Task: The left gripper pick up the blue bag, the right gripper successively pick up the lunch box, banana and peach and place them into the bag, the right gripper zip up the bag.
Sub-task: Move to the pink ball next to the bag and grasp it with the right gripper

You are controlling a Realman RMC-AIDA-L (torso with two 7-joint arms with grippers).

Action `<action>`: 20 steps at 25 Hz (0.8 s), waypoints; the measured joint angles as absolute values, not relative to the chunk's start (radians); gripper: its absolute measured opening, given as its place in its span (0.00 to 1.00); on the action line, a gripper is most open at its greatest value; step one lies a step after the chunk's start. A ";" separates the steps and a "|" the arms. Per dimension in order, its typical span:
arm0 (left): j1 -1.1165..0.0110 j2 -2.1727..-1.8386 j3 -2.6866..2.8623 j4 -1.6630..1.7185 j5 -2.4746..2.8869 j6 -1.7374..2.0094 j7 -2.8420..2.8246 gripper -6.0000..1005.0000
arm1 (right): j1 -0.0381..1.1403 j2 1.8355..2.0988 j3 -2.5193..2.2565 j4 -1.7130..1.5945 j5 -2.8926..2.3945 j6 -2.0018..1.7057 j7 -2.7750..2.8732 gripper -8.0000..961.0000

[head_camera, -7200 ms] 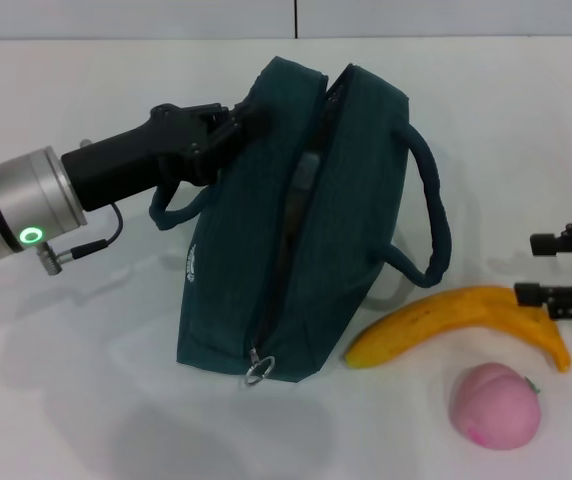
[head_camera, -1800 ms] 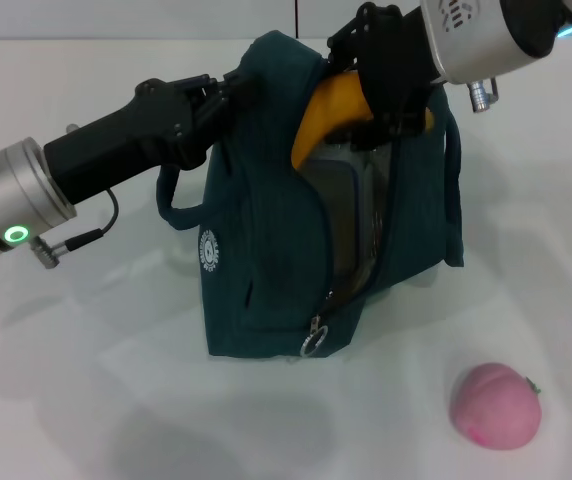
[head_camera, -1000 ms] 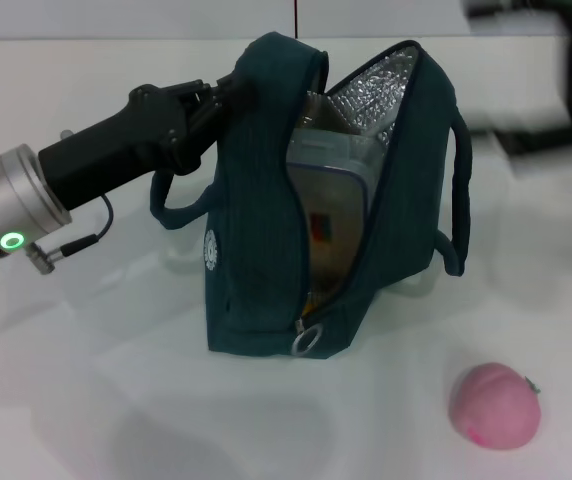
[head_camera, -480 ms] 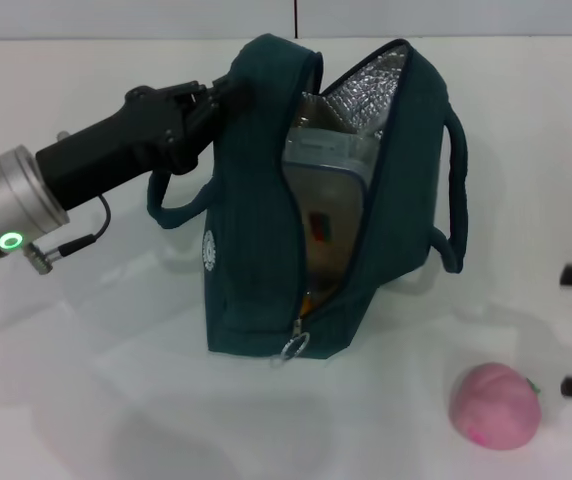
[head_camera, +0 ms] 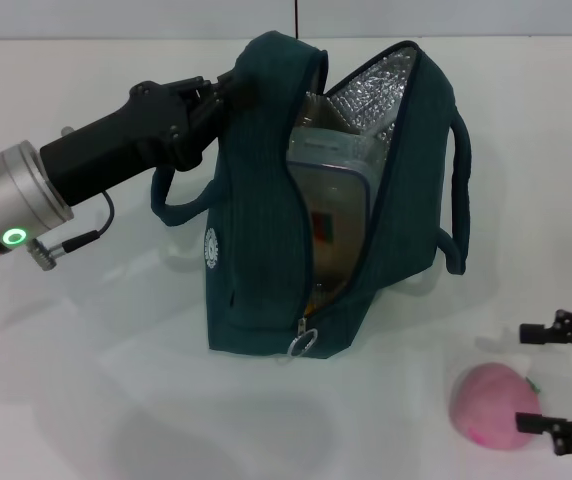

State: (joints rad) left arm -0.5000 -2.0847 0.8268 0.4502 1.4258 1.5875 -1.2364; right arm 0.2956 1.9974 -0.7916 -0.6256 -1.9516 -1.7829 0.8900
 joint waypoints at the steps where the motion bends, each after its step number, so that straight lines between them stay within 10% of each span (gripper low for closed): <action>1: -0.500 -2.085 0.827 0.450 1.426 1.588 -1.236 0.05 | 0.304 1.998 -0.792 -0.616 -1.967 -1.763 0.892 0.81; 16: -0.506 -2.088 0.827 0.448 1.425 1.588 -1.236 0.05 | 0.356 2.011 -0.791 -0.603 -2.096 -1.661 0.936 0.76; 20: -0.506 -2.088 0.827 0.448 1.425 1.588 -1.236 0.05 | 0.358 2.010 -0.779 -0.604 -2.086 -1.662 0.936 0.60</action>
State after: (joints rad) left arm -0.5062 -2.0877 0.8268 0.4479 1.4249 1.5876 -1.2364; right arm 0.3575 2.0100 -0.7794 -0.6038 -2.0858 -1.6616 0.9361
